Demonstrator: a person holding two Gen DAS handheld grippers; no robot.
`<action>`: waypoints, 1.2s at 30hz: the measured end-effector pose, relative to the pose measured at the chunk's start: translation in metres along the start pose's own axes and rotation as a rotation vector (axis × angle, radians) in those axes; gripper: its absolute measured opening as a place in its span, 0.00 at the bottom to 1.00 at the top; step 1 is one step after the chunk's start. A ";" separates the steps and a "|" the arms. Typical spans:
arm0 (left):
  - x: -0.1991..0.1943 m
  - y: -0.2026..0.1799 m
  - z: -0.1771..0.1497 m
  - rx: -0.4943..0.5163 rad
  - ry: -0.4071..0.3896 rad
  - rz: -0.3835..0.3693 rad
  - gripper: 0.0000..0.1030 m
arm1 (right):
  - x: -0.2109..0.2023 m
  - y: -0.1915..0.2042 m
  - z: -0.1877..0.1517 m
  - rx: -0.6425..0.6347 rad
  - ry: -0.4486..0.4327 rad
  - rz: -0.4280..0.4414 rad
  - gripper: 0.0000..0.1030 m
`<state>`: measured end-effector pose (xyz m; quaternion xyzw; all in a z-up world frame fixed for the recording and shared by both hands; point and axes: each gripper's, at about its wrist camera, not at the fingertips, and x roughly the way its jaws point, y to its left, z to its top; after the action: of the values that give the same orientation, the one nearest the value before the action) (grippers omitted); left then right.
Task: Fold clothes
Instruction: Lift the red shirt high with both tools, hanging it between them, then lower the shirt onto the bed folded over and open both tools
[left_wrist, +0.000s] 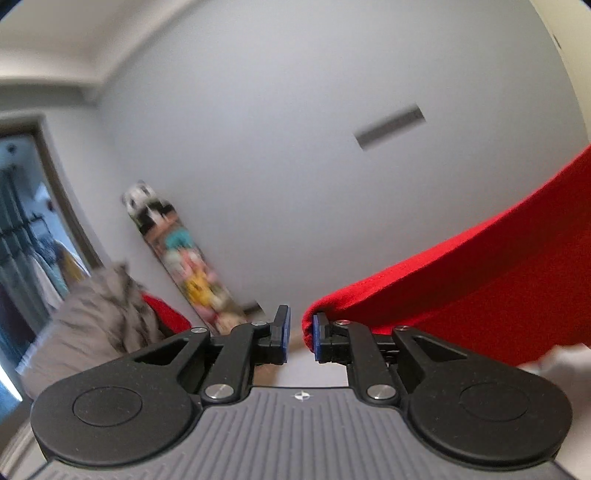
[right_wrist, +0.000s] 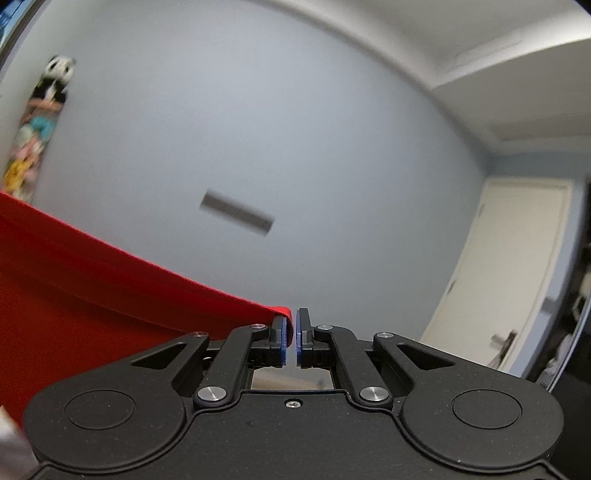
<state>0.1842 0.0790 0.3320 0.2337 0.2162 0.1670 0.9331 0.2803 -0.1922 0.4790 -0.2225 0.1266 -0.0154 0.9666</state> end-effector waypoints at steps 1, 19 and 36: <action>-0.001 -0.008 -0.022 0.023 0.037 -0.036 0.12 | 0.000 0.004 -0.017 -0.012 0.034 0.026 0.02; -0.082 -0.084 -0.265 0.301 0.329 -0.422 0.12 | -0.113 0.077 -0.246 -0.159 0.518 0.445 0.02; -0.080 -0.151 -0.368 0.643 0.506 -0.562 0.12 | -0.123 0.137 -0.393 -0.268 0.840 0.669 0.02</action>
<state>-0.0291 0.0539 -0.0127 0.3943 0.5312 -0.1148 0.7410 0.0583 -0.2257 0.1070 -0.2660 0.5661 0.2213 0.7482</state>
